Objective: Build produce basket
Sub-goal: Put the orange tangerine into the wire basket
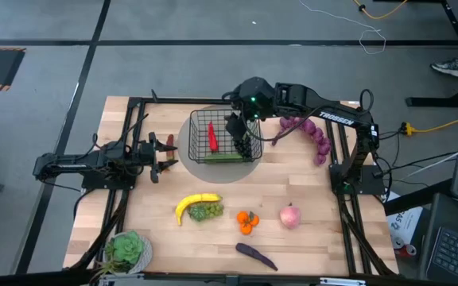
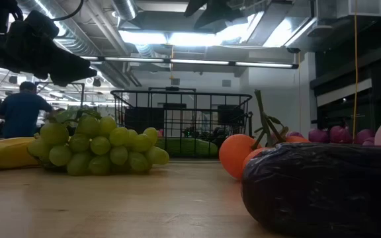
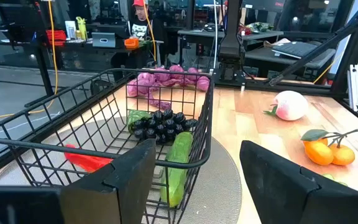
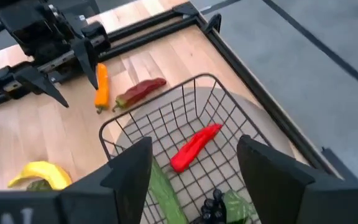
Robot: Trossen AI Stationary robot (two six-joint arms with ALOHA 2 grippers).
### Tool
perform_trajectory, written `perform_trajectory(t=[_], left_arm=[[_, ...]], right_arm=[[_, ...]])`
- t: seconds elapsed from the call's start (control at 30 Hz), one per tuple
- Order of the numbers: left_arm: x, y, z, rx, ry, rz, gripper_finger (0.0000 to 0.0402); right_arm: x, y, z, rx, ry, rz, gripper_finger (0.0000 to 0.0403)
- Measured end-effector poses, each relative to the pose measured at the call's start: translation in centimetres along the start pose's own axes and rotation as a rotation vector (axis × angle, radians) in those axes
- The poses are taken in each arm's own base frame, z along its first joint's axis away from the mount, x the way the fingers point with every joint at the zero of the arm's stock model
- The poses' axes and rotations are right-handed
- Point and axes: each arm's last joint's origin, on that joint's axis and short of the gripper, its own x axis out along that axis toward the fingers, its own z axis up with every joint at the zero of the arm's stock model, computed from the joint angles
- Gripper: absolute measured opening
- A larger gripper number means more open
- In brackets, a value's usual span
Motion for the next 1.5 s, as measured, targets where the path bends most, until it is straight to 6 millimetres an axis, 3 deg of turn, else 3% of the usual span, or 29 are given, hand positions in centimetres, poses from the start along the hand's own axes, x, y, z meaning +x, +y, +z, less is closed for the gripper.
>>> perform_trajectory(t=[0.2, 0.5, 0.67, 1.03, 1.3, 1.5], left_arm=[[0.0, 0.0, 0.0, 0.0, 0.0, 0.0, 0.023], [0.0, 0.0, 0.0, 0.0, 0.0, 0.0, 0.023], [0.0, 0.0, 0.0, 0.0, 0.0, 0.0, 0.023], [0.0, 0.0, 0.0, 0.0, 0.0, 0.0, 0.023], [0.0, 0.0, 0.0, 0.0, 0.0, 0.0, 0.023], [0.0, 0.0, 0.0, 0.0, 0.0, 0.0, 0.023]], right_arm=[[-0.1, 0.2, -1.1, 0.07, 0.105, -0.02, 0.0226], [-1.7, 0.5, -5.2, 0.077, 0.52, -0.104, 0.0224], [-2.7, 3.2, -6.7, 0.077, 0.579, -0.112, 0.0224], [-4.6, 10.8, -10.6, -0.233, 0.534, -0.001, 0.0223], [-1.2, 15.3, -16.7, -0.421, 0.494, 0.129, 0.0223], [2.3, 16.5, -20.6, -0.451, 0.442, 0.289, 0.0223]])
